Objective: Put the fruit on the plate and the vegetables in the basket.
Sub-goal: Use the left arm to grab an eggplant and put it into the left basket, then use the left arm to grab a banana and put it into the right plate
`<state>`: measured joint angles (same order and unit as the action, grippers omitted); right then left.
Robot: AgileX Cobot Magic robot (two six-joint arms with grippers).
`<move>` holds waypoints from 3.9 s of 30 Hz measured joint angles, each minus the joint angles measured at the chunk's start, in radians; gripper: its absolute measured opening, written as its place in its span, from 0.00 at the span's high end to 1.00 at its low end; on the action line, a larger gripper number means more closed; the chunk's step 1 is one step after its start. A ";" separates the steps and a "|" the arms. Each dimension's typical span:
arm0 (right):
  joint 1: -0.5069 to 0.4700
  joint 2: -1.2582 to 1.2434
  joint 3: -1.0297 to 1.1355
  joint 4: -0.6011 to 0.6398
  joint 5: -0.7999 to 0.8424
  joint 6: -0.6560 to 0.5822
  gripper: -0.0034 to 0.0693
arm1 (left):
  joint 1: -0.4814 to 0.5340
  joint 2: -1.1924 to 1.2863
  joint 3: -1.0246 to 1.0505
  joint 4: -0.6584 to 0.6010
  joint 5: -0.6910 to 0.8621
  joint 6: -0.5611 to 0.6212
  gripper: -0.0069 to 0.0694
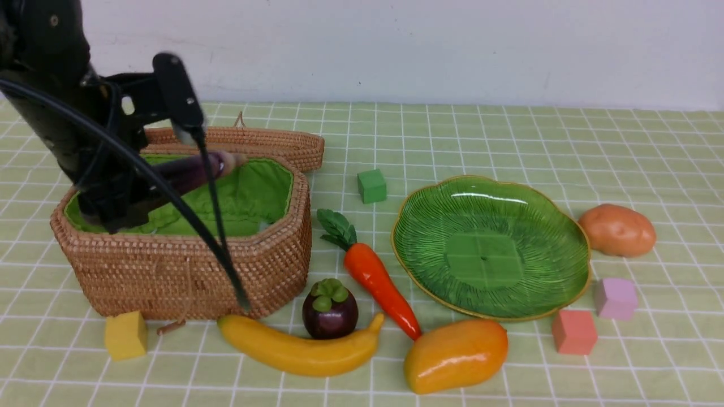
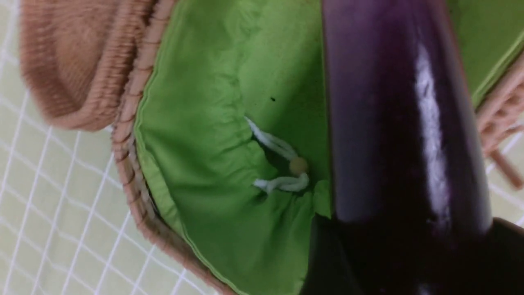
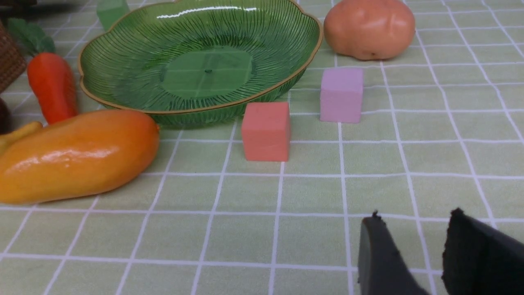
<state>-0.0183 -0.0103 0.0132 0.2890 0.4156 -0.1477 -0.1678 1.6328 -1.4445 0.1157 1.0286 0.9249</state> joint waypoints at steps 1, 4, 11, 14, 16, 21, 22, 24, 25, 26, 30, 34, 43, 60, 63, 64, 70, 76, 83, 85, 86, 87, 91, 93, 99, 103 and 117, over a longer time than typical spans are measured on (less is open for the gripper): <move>0.000 0.000 0.000 0.000 0.000 0.000 0.62 | 0.008 0.011 0.000 -0.002 -0.011 0.032 0.34; 0.000 0.000 0.000 0.000 0.000 0.000 0.62 | 0.011 0.021 0.000 -0.010 -0.045 0.068 0.34; 0.000 0.000 0.000 0.000 0.000 0.000 0.62 | 0.011 0.021 0.000 -0.015 -0.066 0.071 0.33; 0.000 0.000 0.000 0.000 0.000 0.000 0.62 | 0.011 0.021 0.000 -0.015 -0.068 0.071 0.27; 0.000 0.000 0.000 0.000 0.000 0.000 0.62 | 0.011 0.021 0.000 -0.015 -0.072 0.071 0.22; 0.000 0.000 0.000 0.000 0.000 0.000 0.62 | 0.011 0.011 0.000 -0.019 -0.079 0.061 0.15; 0.000 0.000 0.000 0.000 0.000 0.000 0.62 | 0.011 0.001 0.000 -0.025 -0.081 0.048 0.16; 0.000 0.000 0.000 0.000 0.000 0.000 0.62 | 0.009 -0.019 0.000 -0.038 -0.082 0.017 0.17; 0.000 0.000 0.000 0.000 0.000 0.000 0.62 | 0.003 -0.041 0.000 -0.059 -0.082 -0.025 0.19; 0.000 0.000 0.000 0.000 0.000 0.000 0.62 | 0.002 -0.046 0.000 -0.059 -0.081 -0.034 0.20; 0.000 0.000 0.000 0.000 0.000 0.000 0.62 | -0.088 -0.156 0.000 -0.174 -0.021 -0.189 0.51; 0.000 0.000 0.000 0.000 0.000 0.000 0.62 | -0.256 -0.232 0.055 -0.205 0.082 -0.205 0.87; 0.000 0.000 0.000 0.000 0.000 0.000 0.62 | -0.630 -0.159 0.287 -0.204 0.059 -0.199 0.82; 0.000 0.000 0.000 0.000 0.000 0.000 0.62 | -0.643 0.036 0.294 -0.020 -0.183 -0.253 0.11; 0.000 0.000 0.000 0.000 0.000 0.000 0.62 | -0.640 0.050 0.294 0.007 -0.183 -0.312 0.18; 0.000 0.000 0.000 0.000 0.000 0.000 0.62 | -0.639 0.056 0.294 0.019 -0.183 -0.338 0.20; 0.000 0.000 0.000 0.000 0.000 0.000 0.62 | -0.624 0.072 0.294 0.072 -0.183 -0.383 0.25; 0.000 0.000 0.000 0.000 0.000 0.000 0.62 | -0.624 0.108 0.294 0.103 -0.187 -0.390 0.25; 0.000 0.000 0.000 0.000 0.000 0.000 0.62 | -0.624 0.131 0.294 0.153 -0.213 -0.400 0.25; 0.000 0.000 0.000 0.000 0.000 0.000 0.62 | -0.624 0.145 0.294 0.157 -0.220 -0.400 0.25; 0.000 0.000 0.000 0.000 0.000 0.000 0.62 | -0.624 0.155 0.294 0.161 -0.221 -0.400 0.25; 0.000 0.000 0.000 0.000 0.000 0.000 0.62 | -0.624 0.164 0.294 0.162 -0.224 -0.400 0.25; 0.000 0.000 0.000 0.000 0.000 0.000 0.62 | -0.624 0.184 0.294 0.193 -0.240 -0.415 0.26; 0.000 0.000 0.000 0.000 0.000 0.000 0.62 | -0.624 0.195 0.294 0.216 -0.251 -0.434 0.27; 0.000 0.000 0.000 0.000 0.000 0.000 0.62 | -0.623 0.218 0.291 0.248 -0.264 -0.493 0.37; 0.000 0.000 0.000 0.000 0.000 0.000 0.62 | -0.623 0.223 0.291 0.245 -0.254 -0.514 0.50; 0.000 0.000 0.000 0.000 0.000 0.000 0.62 | -0.638 0.141 0.291 0.170 -0.160 -0.524 0.50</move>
<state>-0.0184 -0.0103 0.0132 0.2890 0.4156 -0.1477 -0.8057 1.7736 -1.1536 0.2855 0.8687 0.4013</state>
